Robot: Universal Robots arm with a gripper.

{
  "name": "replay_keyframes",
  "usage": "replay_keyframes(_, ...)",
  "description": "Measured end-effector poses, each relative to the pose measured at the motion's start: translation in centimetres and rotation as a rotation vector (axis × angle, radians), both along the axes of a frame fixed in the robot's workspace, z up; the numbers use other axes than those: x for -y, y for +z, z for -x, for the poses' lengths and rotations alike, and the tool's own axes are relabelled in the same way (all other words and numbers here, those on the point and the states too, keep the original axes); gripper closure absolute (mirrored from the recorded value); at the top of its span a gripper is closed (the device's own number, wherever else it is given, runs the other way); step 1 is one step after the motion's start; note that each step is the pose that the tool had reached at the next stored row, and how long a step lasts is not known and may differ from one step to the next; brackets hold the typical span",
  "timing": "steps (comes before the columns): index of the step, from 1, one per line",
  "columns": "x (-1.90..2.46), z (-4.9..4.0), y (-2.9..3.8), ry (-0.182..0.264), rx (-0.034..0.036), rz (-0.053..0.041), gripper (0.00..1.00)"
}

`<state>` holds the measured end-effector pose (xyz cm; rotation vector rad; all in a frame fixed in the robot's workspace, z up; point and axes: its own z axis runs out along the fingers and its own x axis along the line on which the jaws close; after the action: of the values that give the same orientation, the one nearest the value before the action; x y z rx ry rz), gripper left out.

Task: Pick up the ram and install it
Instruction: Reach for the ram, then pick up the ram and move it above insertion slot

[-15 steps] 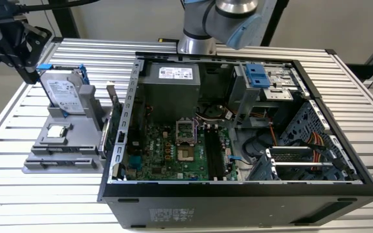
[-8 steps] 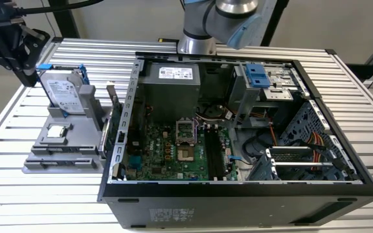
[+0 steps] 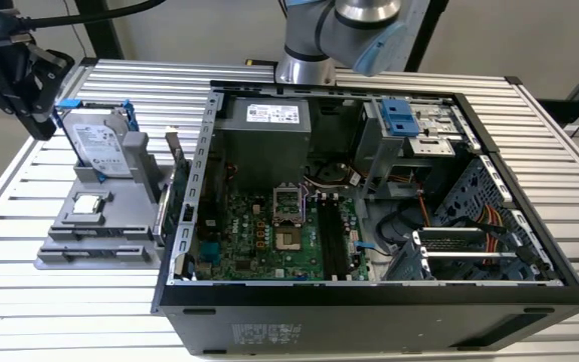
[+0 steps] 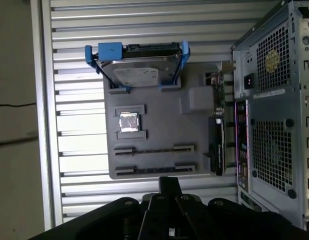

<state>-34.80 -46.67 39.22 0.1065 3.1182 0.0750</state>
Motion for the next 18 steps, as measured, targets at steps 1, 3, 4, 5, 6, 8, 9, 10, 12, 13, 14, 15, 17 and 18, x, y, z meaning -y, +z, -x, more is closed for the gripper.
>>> replay_keyframes(1,0.11,0.00,-0.01,0.000,0.0001,-0.0001,1.00)
replay_keyframes(3,0.34,0.00,-0.01,0.001,0.0000,0.0000,1.00)
replay_keyframes(4,0.46,0.00,-0.01,0.001,0.0000,0.0000,1.00)
replay_keyframes(5,0.57,0.00,-0.01,0.001,-0.0001,0.0000,1.00)
replay_keyframes(6,0.68,0.00,-0.02,0.002,0.0000,0.0000,1.00)
replay_keyframes(8,0.92,0.00,-0.02,0.002,0.0000,0.0000,1.00)
replay_keyframes(9,1.04,0.00,-0.02,0.002,0.0000,0.0000,1.00)
replay_keyframes(10,1.16,0.00,-0.02,0.003,0.0000,0.0000,1.00)
replay_keyframes(12,1.42,0.00,-0.03,0.003,0.0000,0.0000,1.00)
replay_keyframes(13,1.53,0.00,-0.03,0.004,0.0000,0.0000,1.00)
replay_keyframes(14,1.59,0.00,-0.04,0.004,0.0000,0.0000,1.00)
replay_keyframes(15,1.65,0.00,-0.04,0.004,-0.0001,0.0000,1.00)
replay_keyframes(17,1.77,0.01,-0.05,0.004,0.0000,0.0000,1.00)
replay_keyframes(18,1.80,0.03,-0.05,0.004,-0.0001,0.0000,1.00)
